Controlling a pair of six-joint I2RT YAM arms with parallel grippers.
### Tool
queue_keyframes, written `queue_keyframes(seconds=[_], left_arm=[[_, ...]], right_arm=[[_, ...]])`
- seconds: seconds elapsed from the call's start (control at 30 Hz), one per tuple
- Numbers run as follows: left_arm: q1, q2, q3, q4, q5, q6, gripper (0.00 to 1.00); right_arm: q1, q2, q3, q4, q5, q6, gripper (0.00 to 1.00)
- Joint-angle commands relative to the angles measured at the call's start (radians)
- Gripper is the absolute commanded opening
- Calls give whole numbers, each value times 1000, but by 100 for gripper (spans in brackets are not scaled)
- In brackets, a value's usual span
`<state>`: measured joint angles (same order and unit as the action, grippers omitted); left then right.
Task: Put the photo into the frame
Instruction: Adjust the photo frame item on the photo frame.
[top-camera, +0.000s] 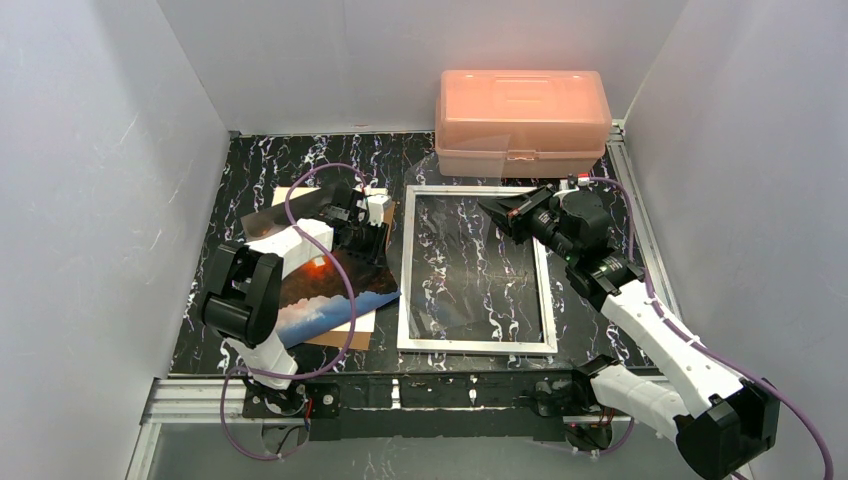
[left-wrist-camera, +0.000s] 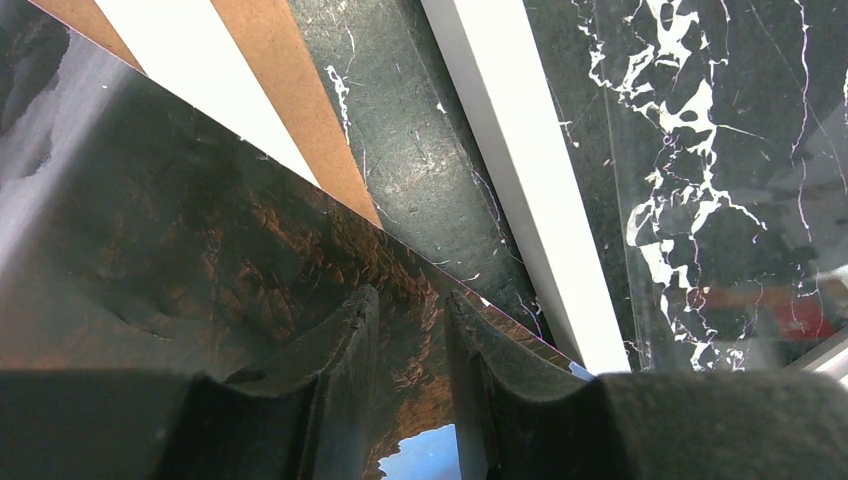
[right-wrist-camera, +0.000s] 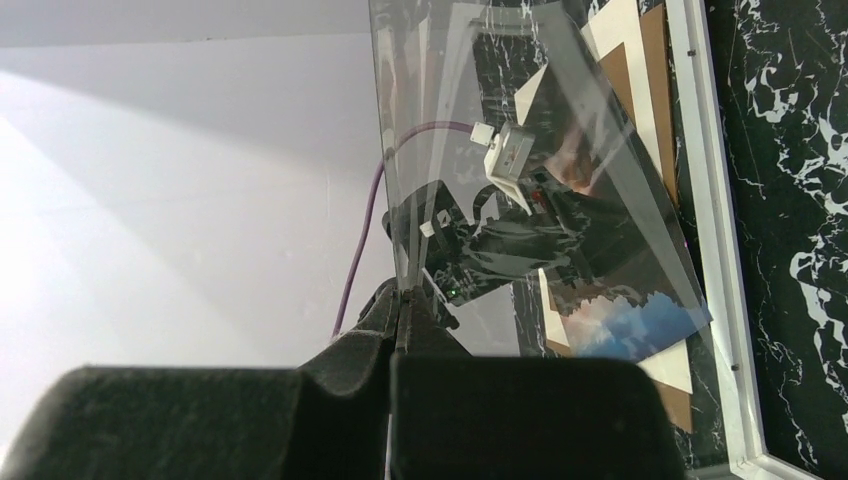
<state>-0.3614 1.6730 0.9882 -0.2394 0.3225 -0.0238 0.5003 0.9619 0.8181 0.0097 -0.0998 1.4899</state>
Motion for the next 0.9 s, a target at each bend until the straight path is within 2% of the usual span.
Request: queue_keyframes(seconds=[0.0, 0.37, 0.87], left_arm=[[5, 4, -13, -14, 13, -4, 29], [5, 4, -14, -12, 15, -4, 28], [6, -6, -16, -15, 20, 1, 28]], right_arm=[[21, -27, 33, 74, 28, 40, 1], [31, -42, 12, 47, 53, 23, 1], [30, -111, -7, -85, 127, -55, 1]])
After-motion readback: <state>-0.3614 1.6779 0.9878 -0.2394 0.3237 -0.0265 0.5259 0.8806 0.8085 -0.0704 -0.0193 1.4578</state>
